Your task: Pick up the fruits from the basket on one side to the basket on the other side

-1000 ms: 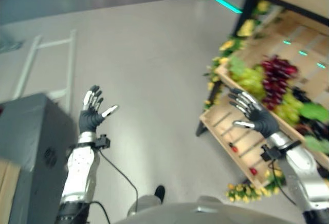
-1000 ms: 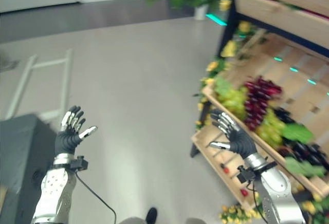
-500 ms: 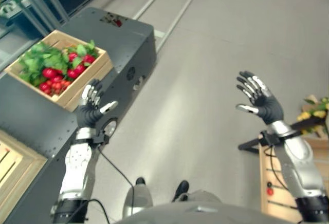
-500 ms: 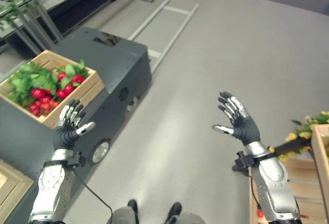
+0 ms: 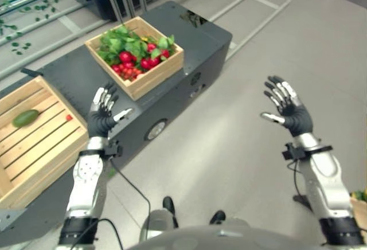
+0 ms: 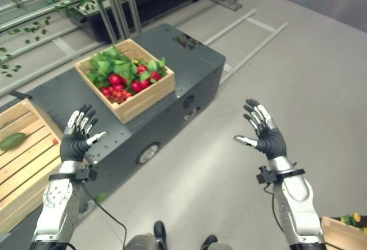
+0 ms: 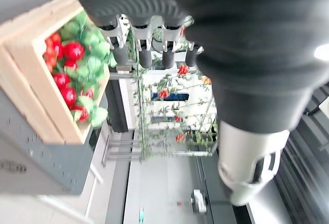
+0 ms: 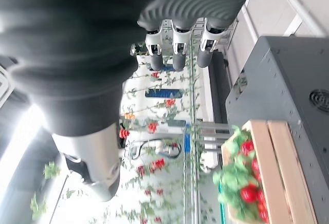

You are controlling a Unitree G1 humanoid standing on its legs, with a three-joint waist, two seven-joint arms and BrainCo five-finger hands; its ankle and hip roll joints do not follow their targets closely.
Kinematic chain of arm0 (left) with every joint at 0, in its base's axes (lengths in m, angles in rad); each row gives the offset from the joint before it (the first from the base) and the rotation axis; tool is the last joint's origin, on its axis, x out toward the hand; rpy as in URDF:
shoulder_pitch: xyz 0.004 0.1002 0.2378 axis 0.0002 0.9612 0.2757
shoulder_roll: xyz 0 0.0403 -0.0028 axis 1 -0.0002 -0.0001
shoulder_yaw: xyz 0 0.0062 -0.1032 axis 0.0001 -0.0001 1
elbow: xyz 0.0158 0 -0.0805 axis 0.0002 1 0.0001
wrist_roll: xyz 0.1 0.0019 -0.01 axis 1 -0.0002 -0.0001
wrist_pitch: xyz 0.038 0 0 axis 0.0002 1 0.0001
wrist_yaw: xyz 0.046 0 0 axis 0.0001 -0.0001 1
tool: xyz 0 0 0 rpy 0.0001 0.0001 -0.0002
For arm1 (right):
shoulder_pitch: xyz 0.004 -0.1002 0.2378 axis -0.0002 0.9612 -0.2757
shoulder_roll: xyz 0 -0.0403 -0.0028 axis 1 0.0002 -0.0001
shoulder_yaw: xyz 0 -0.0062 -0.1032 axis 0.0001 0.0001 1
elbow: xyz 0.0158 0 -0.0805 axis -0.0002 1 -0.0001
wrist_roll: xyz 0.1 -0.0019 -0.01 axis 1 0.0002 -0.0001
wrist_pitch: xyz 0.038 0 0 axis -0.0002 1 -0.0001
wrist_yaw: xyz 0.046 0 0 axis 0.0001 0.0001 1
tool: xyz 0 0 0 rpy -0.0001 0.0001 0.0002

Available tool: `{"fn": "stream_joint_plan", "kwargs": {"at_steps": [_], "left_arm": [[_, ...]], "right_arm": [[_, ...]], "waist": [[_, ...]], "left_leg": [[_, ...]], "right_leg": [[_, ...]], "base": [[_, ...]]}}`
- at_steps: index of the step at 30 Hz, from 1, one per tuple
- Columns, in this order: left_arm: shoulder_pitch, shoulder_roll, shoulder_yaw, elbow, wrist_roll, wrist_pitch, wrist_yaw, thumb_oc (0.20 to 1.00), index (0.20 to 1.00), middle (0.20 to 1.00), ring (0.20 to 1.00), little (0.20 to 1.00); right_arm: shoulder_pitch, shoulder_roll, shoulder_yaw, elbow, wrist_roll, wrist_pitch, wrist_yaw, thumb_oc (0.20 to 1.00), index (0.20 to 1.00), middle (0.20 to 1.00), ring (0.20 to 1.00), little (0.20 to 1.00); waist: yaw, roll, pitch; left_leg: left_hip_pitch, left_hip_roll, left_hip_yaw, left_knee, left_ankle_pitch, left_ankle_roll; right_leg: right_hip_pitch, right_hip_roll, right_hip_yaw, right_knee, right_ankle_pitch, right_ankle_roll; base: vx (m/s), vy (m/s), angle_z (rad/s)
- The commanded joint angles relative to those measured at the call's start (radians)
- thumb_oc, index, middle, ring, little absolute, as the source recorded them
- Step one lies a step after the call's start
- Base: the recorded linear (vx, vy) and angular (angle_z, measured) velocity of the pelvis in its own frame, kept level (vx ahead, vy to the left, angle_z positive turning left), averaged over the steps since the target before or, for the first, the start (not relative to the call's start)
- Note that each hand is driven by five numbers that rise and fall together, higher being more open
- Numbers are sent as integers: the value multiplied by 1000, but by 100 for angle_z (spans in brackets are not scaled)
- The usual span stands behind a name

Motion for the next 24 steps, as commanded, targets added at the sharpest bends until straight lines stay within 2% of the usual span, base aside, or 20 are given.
{"fn": "stream_joint_plan", "kwargs": {"at_steps": [1,2,3,4,6,7,8,11,14,15,16,17,18,19,20,21,24], "left_arm": [[-18,59,14,-67,4,-62,19,1000,1000,1000,1000,1000],[-26,60,10,-69,8,-64,16,1000,1000,1000,1000,1000],[-30,58,10,-66,11,-63,13,1000,1000,1000,1000,1000],[-36,57,10,-60,14,-64,19,1000,1000,1000,1000,1000],[-49,57,1,-38,8,-60,18,1000,1000,1000,1000,1000],[-59,56,-4,-34,11,-58,13,1000,1000,1000,1000,1000],[-59,55,-10,-28,16,-57,13,1000,1000,1000,1000,1000],[-36,41,2,-36,30,-58,4,1000,1000,1000,1000,1000],[-28,22,16,-23,3,-57,9,1000,1000,1000,1000,1000],[-28,21,16,-23,3,-56,9,1000,1000,1000,1000,1000],[-23,19,18,-24,0,-55,8,1000,1000,1000,1000,1000],[-23,19,18,-24,0,-55,8,1000,1000,1000,1000,1000],[-33,16,20,-21,-15,-58,16,1000,1000,1000,1000,1000],[-40,14,16,-20,-20,-58,16,1000,1000,1000,1000,1000],[-41,14,16,-20,-20,-58,16,1000,1000,1000,1000,1000],[-43,14,15,-18,-21,-56,19,1000,1000,1000,1000,1000],[-24,18,27,-25,-17,-51,16,1000,1000,1000,1000,1000]], "right_arm": [[-43,-9,-5,-17,-20,-50,-10,1000,1000,1000,1000,1000],[-46,-11,-6,-14,-16,-54,-12,1000,1000,1000,1000,1000],[-47,-8,-7,-8,-11,-58,-18,1000,1000,1000,1000,1000],[-43,-3,-5,-8,-2,-60,-25,1000,1000,1000,1000,1000],[-29,-6,-22,-12,0,-62,-34,1000,1000,1000,1000,1000],[-20,-6,-34,-14,2,-62,-37,1000,1000,1000,1000,1000],[-3,-6,-42,-13,1,-64,-40,1000,1000,1000,1000,1000],[19,-6,-54,1,-5,-64,-39,1000,1000,1000,1000,1000],[7,-22,-58,9,-2,-69,-45,1000,1000,1000,1000,1000],[7,-22,-58,10,-1,-69,-45,1000,1000,1000,1000,1000],[5,-25,-66,10,15,-69,-53,1000,1000,1000,1000,1000],[5,-25,-66,11,15,-70,-53,1000,1000,1000,1000,1000],[4,-32,-71,6,23,-75,-60,1000,1000,1000,1000,1000],[3,-36,-75,5,21,-74,-65,1000,1000,1000,1000,1000],[2,-36,-75,5,21,-74,-65,1000,1000,1000,1000,1000],[-1,-37,-76,6,16,-74,-73,1000,1000,1000,1000,1000],[-6,-39,-84,13,-1,-71,-89,1000,1000,1000,1000,1000]], "waist": [[-30,7,-6],[-30,7,-1],[-28,5,1],[-32,3,1],[-66,-9,-6],[-78,-17,-8],[-86,-22,-10],[-75,-34,-25],[-59,-39,-37],[-61,-38,-36],[-61,-42,-28],[-62,-41,-27],[-60,-45,-7],[-62,-46,2],[-62,-45,3],[-62,-49,10],[-67,-50,-2]], "left_leg": [[44,-23,-82,-75,-17,-22],[58,-33,-116,-87,-15,-27],[57,-34,-138,-93,-8,-33],[57,-36,-167,-101,-6,-36],[69,-55,-225,-103,-13,-42],[72,-61,-254,-98,-18,-43],[78,-69,-284,-92,-28,-42],[84,-83,-309,-70,-48,-41],[66,-81,-285,31,-77,-81],[62,-81,-288,39,-81,-82],[23,-58,-238,133,-58,-118],[18,-57,-240,144,-63,-119],[-41,-18,-171,243,-16,-160],[-64,2,-134,275,-8,-167],[-67,3,-135,281,-11,-168],[-89,25,-95,304,-5,-170],[-72,106,-40,205,-16,-155]], "right_leg": [[-118,179,282,-33,36,9],[-149,210,315,-85,12,10],[-139,209,311,-155,24,6],[-152,225,341,-212,34,6],[-190,307,488,-284,63,17],[-199,325,544,-302,78,25],[-188,336,565,-317,87,22],[-116,320,534,-355,90,5],[-55,307,482,-386,82,-7],[-53,307,479,-388,81,-7],[-22,298,450,-401,73,-15],[-21,299,448,-403,74,-16],[9,281,414,-411,62,-26],[18,275,394,-416,58,-31],[18,276,394,-417,58,-32],[23,270,379,-421,56,-35],[34,267,349,-440,43,-30]], "base": [[95,79,109],[163,16,107],[144,-59,88],[164,-81,88],[260,-66,109],[286,-79,133],[236,-105,111],[208,-161,134],[216,-201,57],[133,-173,36],[68,-104,43],[93,-195,75],[7,-124,65],[8,-123,69],[-23,-79,54],[-1,-75,43],[101,-26,44]]}}
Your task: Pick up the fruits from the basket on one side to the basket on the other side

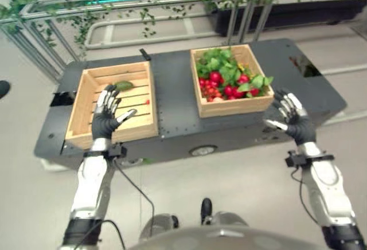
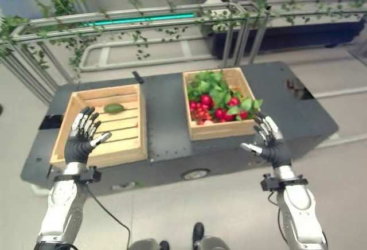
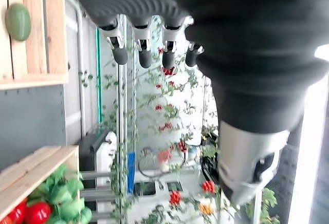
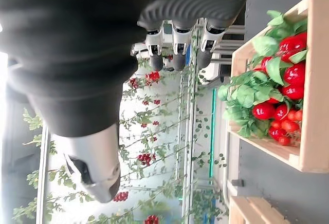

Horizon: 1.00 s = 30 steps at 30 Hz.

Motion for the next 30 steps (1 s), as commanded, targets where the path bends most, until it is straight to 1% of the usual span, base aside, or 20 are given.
{"fn": "stream_joint_plan", "kwargs": {"at_steps": [1,2,4,5,7,10,11,13,14,15,16,17,18,19,20,22,23,25,27,30], "left_arm": [[-21,37,35,-33,-17,-52,15,1000,1000,1000,1000,1000],[-20,37,36,-34,-17,-51,16,1000,1000,1000,1000,1000],[-11,40,43,-35,-16,-50,18,1000,1000,1000,1000,1000],[-21,45,41,-29,-12,-54,34,1000,1000,1000,1000,1000],[-28,48,38,-25,-15,-55,37,1000,1000,1000,1000,1000],[-37,58,31,-30,-13,-59,30,1000,1000,1000,1000,1000],[-39,62,25,-30,-11,-61,31,1000,1000,1000,1000,1000],[-39,70,18,-36,-15,-57,21,1000,1000,1000,1000,1000],[-40,71,18,-35,-16,-57,21,1000,1000,1000,1000,1000],[-39,85,20,-42,-12,-59,19,1000,1000,1000,1000,1000],[-40,90,22,-42,0,-62,18,1000,1000,1000,1000,1000],[-44,90,22,-36,-1,-64,17,1000,1000,1000,1000,1000],[-51,95,15,-27,0,-70,25,1000,1000,1000,1000,1000],[-52,95,15,-27,1,-70,25,1000,1000,1000,1000,1000],[-53,100,16,-24,8,-70,27,1000,1000,1000,1000,1000],[-45,100,26,-27,17,-72,27,1000,1000,1000,1000,1000],[-46,98,34,-22,20,-73,35,1000,1000,1000,1000,1000],[-41,98,41,-16,25,-69,27,1000,1000,1000,1000,1000],[-38,92,40,-5,27,-69,29,1000,1000,1000,1000,1000],[-12,85,56,5,34,-67,30,1000,1000,1000,1000,1000]], "right_arm": [[-35,-17,-39,-51,18,-65,-25,1000,1000,1000,1000,1000],[-35,-17,-38,-49,18,-66,-25,1000,1000,1000,1000,1000],[-35,-19,-35,-43,16,-68,-24,1000,1000,1000,1000,1000],[-39,-19,-27,-37,18,-73,-32,1000,1000,1000,1000,1000],[-40,-21,-26,-34,19,-75,-35,1000,1000,1000,1000,1000],[-42,-20,-27,-31,19,-76,-39,1000,1000,1000,1000,1000],[-48,-16,-22,-24,17,-76,-42,1000,1000,1000,1000,1000],[-49,-14,-24,-31,6,-74,-44,1000,1000,1000,1000,1000],[-49,-13,-24,-32,6,-73,-44,1000,1000,1000,1000,1000],[-61,-8,-12,-27,4,-71,-38,1000,1000,1000,1000,1000],[-63,-3,-9,-29,-10,-69,-36,1000,1000,1000,1000,1000],[-63,1,-10,-34,-25,-69,-36,1000,1000,1000,1000,1000],[-75,11,-3,-39,-37,-77,-46,1000,1000,1000,1000,1000],[-76,11,-3,-38,-38,-77,-46,1000,1000,1000,1000,1000],[-85,16,2,-39,-47,-76,-47,1000,1000,1000,1000,1000],[-92,26,11,-29,-53,-76,-48,1000,1000,1000,1000,1000],[-99,28,20,-21,-50,-79,-47,1000,1000,1000,1000,1000],[-87,31,25,-16,-54,-72,-38,1000,1000,1000,1000,1000],[-81,27,20,-5,-49,-75,-40,1000,1000,1000,1000,1000],[-74,20,16,-5,-43,-75,-34,1000,1000,1000,1000,1000]], "waist": [[0,-23,-3],[-1,-25,-4],[4,-20,-7],[12,-20,1],[9,-18,4],[6,-16,10],[7,-18,12],[5,-21,17],[6,-23,18],[10,-27,29],[11,-27,30],[9,-28,33],[-4,-19,54],[-3,-20,54],[0,-13,58],[5,-11,51],[13,-19,45],[19,-29,39],[17,-34,32],[34,-36,30]], "left_leg": [[12,75,-4,-140,55,-17],[16,73,-4,-150,61,-17],[25,100,-39,-227,95,-25],[9,122,-73,-274,141,-36],[2,122,-76,-292,156,-38],[9,109,-79,-310,144,-32],[10,100,-83,-305,135,-28],[5,70,-84,-279,103,-6],[4,68,-83,-275,101,-4],[-3,46,-78,-265,81,20],[1,30,-73,-266,71,36],[5,17,-71,-270,67,45],[12,3,-70,-270,61,61],[11,2,-68,-270,61,61],[14,2,-65,-275,61,66],[25,-1,-55,-297,63,63],[32,-4,-43,-310,65,58],[23,-11,-56,-294,63,56],[25,-15,-61,-297,65,56],[34,-14,-54,-297,57,54]], "right_leg": [[79,-44,-5,-5,-113,172],[79,-45,-6,-4,-114,172],[78,-39,-3,3,-129,173],[81,-35,3,7,-140,175],[83,-37,-1,6,-141,177],[82,-50,-5,11,-136,188],[77,-61,-3,16,-131,195],[76,-97,15,39,-119,215],[74,-99,16,42,-121,217],[32,-125,43,101,-112,239],[7,-146,51,145,-102,254],[-14,-169,58,191,-78,265],[-63,-189,85,271,-27,271],[-67,-190,88,276,-29,272],[-86,-187,88,287,-39,267],[-99,-165,71,219,-61,254],[-101,-149,39,128,-50,243],[-70,-141,49,78,-56,246],[-55,-121,85,68,-61,241],[-40,-126,53,68,-59,238]], "base": [[141,45,51],[158,73,26],[133,73,11],[107,69,3],[105,142,3],[73,184,-3],[84,293,5],[94,291,15],[33,316,17],[26,337,9],[36,426,-2],[9,446,-13],[-21,315,-8],[-32,297,-2],[6,125,3],[32,108,-11],[39,8,-32],[49,-25,-29],[64,-21,5],[58,-46,12]]}}
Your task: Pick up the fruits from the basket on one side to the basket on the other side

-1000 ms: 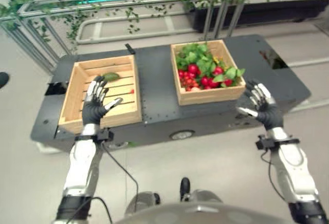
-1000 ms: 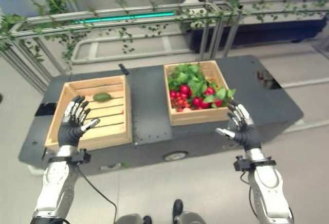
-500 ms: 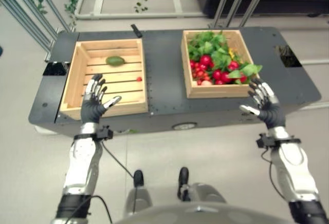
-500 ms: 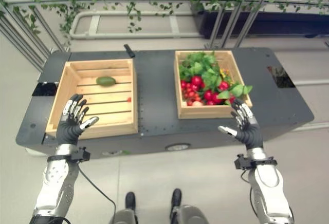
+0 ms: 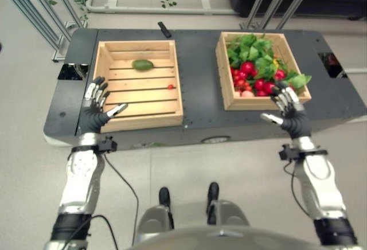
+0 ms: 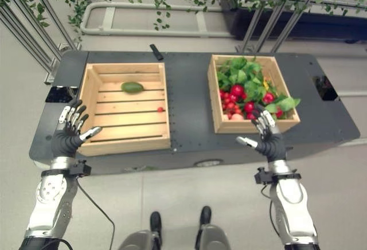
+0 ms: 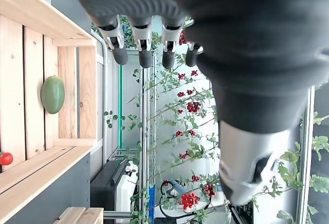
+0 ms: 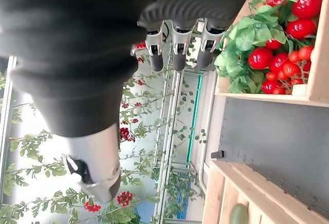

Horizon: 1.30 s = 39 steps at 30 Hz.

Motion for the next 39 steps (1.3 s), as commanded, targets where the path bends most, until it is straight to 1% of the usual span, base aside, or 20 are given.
{"fn": "stream_joint_plan", "kwargs": {"at_steps": [1,3,6,9,10,11,13,15,16,17,19,20,22,24,26,27,29,31,35,39], "left_arm": [[7,11,27,-1,30,-54,0,1000,1000,1000,1000,1000],[19,6,31,34,33,-50,-1,1000,1000,1000,1000,1000],[32,16,32,92,80,-52,7,1000,1000,1000,1000,1000],[33,-16,16,328,7,-39,3,1000,1000,1000,1000,1000],[27,-11,13,372,21,-40,9,1000,1000,1000,1000,1000],[8,-16,3,487,47,-38,20,1000,1000,1000,1000,1000],[7,-15,2,618,107,-38,38,1000,1000,1000,1000,1000],[-9,-30,11,818,111,-22,50,1000,1000,1000,1000,1000],[-10,-32,13,870,121,-23,56,1000,1000,1000,1000,1000],[-12,-42,25,961,132,-2,61,1000,1000,1000,1000,1000],[-9,-50,27,1055,163,13,61,1000,1000,1000,1000,1000],[-9,-50,27,1056,163,12,61,1000,1000,1000,1000,1000],[2,-66,26,1123,178,29,59,1000,1000,1000,1000,1000],[9,-77,8,1131,190,39,48,1000,1000,1000,1000,1000],[13,-86,-6,1169,203,55,37,1000,1000,1000,1000,1000],[13,-90,-16,1181,214,62,33,1000,1000,1000,1000,1000],[6,-100,-35,1244,245,98,13,1000,1000,1000,1000,1000],[0,-110,-41,1295,244,123,-16,1000,1000,1000,1000,1000],[-27,-114,-66,1330,269,146,-31,1000,1000,1000,1000,1000],[-46,-130,-82,1341,242,156,-38,1000,1000,1000,1000,1000]], "right_arm": [[-22,-33,-20,-38,4,-57,3,1000,1000,1000,1000,1000],[-8,-36,-27,-32,14,-54,8,1000,1000,1000,1000,1000],[9,-38,-33,-23,19,-52,14,1000,1000,1000,1000,1000],[36,-34,-13,87,31,-48,10,1000,1000,1000,1000,1000],[43,-32,-6,122,34,-47,10,1000,1000,1000,1000,1000],[43,-33,13,186,17,-50,0,1000,1000,1000,1000,1000],[67,-24,22,275,14,-46,-5,1000,1000,1000,1000,1000],[71,-15,46,411,-18,-47,-31,1000,1000,1000,1000,1000],[75,-11,52,444,-20,-45,-33,1000,1000,1000,1000,1000],[76,-13,65,497,-56,-41,-50,1000,1000,1000,1000,1000],[75,-7,73,568,-64,-29,-58,1000,1000,1000,1000,1000],[74,-7,73,570,-64,-30,-58,1000,1000,1000,1000,1000],[64,0,91,660,-75,-20,-65,1000,1000,1000,1000,1000],[54,3,109,726,-94,-9,-70,1000,1000,1000,1000,1000],[33,10,127,851,-104,4,-78,1000,1000,1000,1000,1000],[21,14,135,880,-109,15,-80,1000,1000,1000,1000,1000],[-12,31,149,1024,-113,38,-89,1000,1000,1000,1000,1000],[-38,45,156,1128,-121,62,-91,1000,1000,1000,1000,1000],[-92,72,181,1331,-190,121,-110,1000,1000,1000,1000,1000],[-107,102,143,1404,-128,149,-119,1000,1000,1000,1000,1000]], "waist": [[-5,10,-36],[-8,11,-35],[-13,12,-36],[-21,12,-21],[-23,10,-18],[-24,9,-12],[-27,9,-7],[-28,8,-3],[-29,8,-3],[-27,9,0],[-28,10,-7],[-28,10,-7],[-28,12,-17],[-26,15,-21],[-24,17,-26],[-24,18,-29],[-22,21,-33],[-20,23,-37],[-5,22,-37],[7,23,-33]], "left_leg": [[-20,27,-34,16,-40,-24],[-19,29,-36,24,-44,-28],[-19,33,-36,28,-45,-31],[-19,41,-33,38,-50,-33],[-25,42,-34,41,-46,-34],[-30,44,-33,49,-48,-35],[-33,47,-34,55,-49,-37],[-32,51,-29,57,-50,-41],[-30,52,-27,56,-49,-42],[-24,53,-26,55,-52,-43],[-21,51,-25,48,-48,-43],[-20,51,-25,47,-48,-43],[-8,52,-17,34,-46,-43],[1,52,-14,23,-43,-42],[9,50,-15,15,-42,-42],[11,50,-15,12,-42,-42],[16,49,-17,13,-45,-41],[19,46,-19,15,-49,-39],[11,42,-26,37,-64,-38],[5,40,-38,35,-60,-38]], "right_leg": [[-21,4,-7,75,-93,38],[-11,6,-18,60,-93,35],[-4,10,-23,55,-94,35],[-9,12,-19,73,-105,33],[-13,11,-17,74,-102,33],[-15,11,-15,75,-103,32],[-17,13,-15,74,-103,32],[-13,14,-16,70,-103,32],[-11,15,-15,68,-104,33],[-4,17,-14,66,-106,32],[0,17,-12,56,-102,32],[0,17,-12,55,-102,32],[10,18,-7,40,-97,33],[17,18,-6,32,-93,34],[25,18,-9,27,-91,35],[27,18,-10,26,-91,35],[33,17,-13,28,-94,35],[37,16,-12,31,-98,33],[38,14,-16,37,-108,28],[46,18,-22,17,-105,23]], "base": [[55,-52,-2],[49,-43,3],[34,-30,4],[2,-4,1],[0,0,0],[0,0,0],[0,0,0],[0,0,0],[31,-8,-1],[32,-4,-1],[22,2,0],[48,19,-1],[51,26,-1],[38,22,-1],[37,19,-1],[42,17,1],[53,16,4],[61,17,3],[51,-2,3],[36,-14,5]]}}
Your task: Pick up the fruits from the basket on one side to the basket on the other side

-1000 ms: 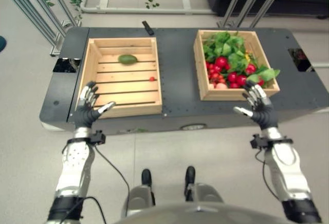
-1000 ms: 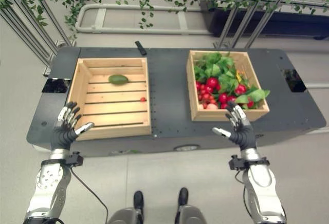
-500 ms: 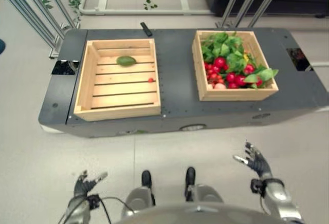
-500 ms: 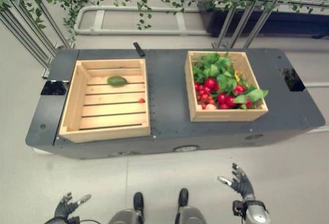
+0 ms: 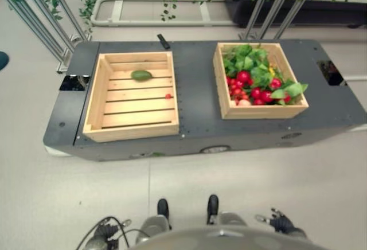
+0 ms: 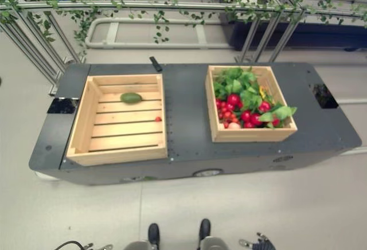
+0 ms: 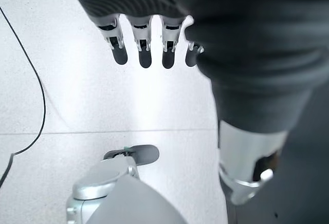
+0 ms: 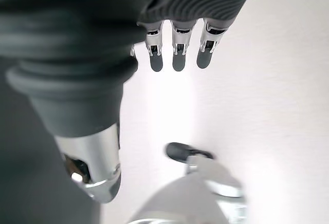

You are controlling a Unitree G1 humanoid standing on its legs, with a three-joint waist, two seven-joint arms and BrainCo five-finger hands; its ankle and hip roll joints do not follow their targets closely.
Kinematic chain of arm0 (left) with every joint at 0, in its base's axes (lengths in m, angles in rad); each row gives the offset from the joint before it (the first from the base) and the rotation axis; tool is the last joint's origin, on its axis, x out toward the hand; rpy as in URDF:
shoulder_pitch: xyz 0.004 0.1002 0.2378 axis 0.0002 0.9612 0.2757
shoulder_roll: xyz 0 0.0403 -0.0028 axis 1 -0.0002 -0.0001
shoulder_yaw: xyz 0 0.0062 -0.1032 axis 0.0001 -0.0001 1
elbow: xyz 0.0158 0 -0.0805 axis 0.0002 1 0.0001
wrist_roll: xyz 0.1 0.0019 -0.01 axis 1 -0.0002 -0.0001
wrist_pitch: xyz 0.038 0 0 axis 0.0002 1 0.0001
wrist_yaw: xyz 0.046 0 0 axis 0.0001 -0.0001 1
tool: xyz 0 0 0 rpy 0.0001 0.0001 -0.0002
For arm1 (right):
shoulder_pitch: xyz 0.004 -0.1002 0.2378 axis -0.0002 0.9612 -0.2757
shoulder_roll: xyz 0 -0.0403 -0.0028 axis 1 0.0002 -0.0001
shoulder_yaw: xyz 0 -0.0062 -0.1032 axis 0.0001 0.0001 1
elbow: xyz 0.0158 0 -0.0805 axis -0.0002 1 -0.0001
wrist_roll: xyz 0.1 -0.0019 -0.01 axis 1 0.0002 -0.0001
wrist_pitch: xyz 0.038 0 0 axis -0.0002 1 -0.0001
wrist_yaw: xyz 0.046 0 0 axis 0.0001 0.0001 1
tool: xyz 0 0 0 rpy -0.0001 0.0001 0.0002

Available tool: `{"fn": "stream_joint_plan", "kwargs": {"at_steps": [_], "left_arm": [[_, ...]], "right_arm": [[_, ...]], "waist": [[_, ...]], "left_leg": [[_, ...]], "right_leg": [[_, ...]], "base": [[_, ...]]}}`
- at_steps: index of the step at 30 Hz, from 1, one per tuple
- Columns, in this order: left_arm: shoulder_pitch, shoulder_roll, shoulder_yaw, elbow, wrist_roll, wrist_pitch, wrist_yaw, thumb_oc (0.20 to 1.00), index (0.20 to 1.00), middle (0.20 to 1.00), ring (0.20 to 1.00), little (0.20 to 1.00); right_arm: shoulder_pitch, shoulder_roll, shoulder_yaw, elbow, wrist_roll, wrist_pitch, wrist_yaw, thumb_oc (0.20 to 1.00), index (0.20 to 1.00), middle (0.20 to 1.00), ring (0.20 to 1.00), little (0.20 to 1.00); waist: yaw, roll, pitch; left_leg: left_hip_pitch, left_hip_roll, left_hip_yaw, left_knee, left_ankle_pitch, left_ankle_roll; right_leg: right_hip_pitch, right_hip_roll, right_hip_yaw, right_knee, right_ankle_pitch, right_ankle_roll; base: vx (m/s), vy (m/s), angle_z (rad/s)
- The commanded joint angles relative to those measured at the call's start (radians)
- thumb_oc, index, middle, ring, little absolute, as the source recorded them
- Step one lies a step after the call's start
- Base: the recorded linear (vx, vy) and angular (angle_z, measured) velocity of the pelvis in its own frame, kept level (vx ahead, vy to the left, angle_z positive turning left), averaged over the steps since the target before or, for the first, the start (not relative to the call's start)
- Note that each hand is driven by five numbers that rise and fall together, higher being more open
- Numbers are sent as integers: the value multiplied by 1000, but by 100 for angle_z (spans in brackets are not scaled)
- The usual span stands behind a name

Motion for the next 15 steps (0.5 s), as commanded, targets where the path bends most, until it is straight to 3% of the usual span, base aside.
{"fn": "stream_joint_plan", "kwargs": {"at_steps": [1,15], "left_arm": [[-45,-7,-17,16,-6,16,-12,1000,1000,1000,1000,1000],[-57,5,-43,65,55,20,-3,1000,1000,1000,1000,1000]], "right_arm": [[-38,9,-6,28,40,23,-22,1000,1000,1000,1000,1000],[-38,51,11,-1,99,21,-9,1000,1000,1000,1000,1000]], "waist": [[28,-4,14],[31,-19,-49]], "left_leg": [[-31,16,-17,81,-70,-11],[35,12,-18,-4,-46,-19]], "right_leg": [[-19,-11,6,104,-121,44],[51,-1,-18,20,-98,49]], "base": [[62,-10,5],[30,-7,3]]}}
